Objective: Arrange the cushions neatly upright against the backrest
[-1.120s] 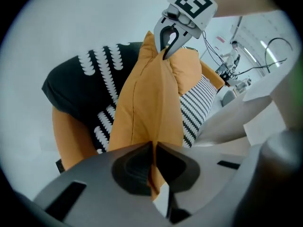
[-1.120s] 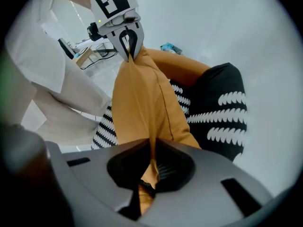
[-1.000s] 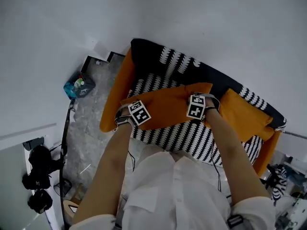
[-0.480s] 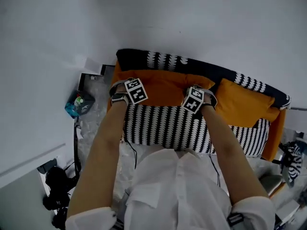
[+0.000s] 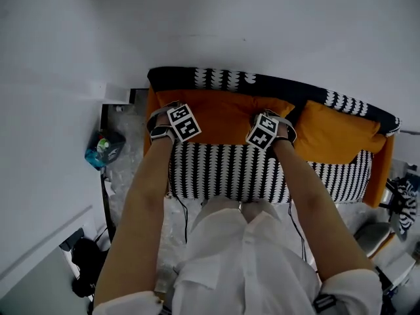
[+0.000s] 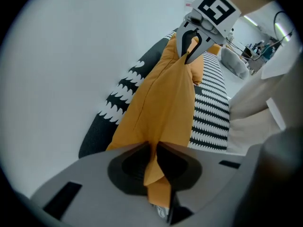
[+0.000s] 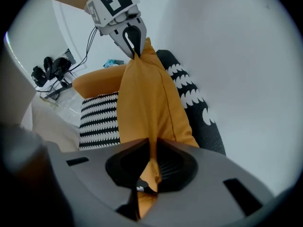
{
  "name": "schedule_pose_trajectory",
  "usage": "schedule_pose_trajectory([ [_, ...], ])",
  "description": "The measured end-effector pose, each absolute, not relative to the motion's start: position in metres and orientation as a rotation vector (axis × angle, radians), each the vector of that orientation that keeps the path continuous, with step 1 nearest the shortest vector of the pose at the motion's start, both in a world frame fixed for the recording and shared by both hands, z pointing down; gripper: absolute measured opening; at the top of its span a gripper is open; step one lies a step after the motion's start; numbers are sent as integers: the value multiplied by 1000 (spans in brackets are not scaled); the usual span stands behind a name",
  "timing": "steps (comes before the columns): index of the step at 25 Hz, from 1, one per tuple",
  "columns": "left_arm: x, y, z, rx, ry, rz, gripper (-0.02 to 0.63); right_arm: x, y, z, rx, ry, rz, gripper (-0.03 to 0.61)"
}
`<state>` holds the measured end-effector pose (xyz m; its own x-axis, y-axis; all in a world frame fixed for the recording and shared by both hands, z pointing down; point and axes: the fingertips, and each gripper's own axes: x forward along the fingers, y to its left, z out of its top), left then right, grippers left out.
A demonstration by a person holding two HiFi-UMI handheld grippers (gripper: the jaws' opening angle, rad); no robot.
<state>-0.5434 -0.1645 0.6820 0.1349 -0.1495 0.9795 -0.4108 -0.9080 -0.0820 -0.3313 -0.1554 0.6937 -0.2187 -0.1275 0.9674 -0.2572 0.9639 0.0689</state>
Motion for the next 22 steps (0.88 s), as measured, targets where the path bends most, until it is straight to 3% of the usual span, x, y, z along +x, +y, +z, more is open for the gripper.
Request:
schedule_pose_trajectory([
  [2,-542,-169,683,2200,-591,1815,85,-330,-161,693,295,-1782,115,64],
  [5,-538,-171,684,2184,-620,1754,185,-328,-169,688,313,-1784,101,78],
  [9,-532,-165,674,2212,-641,1753,213,-323,-170,675,343,-1810,80,86],
  [13,-506,-158,642,2301,-704,1588,198,-312,-169,653,434,-1873,106,83],
  [22,-439,-131,545,2353,-939,889,75,-278,-139,573,828,-2178,486,14],
])
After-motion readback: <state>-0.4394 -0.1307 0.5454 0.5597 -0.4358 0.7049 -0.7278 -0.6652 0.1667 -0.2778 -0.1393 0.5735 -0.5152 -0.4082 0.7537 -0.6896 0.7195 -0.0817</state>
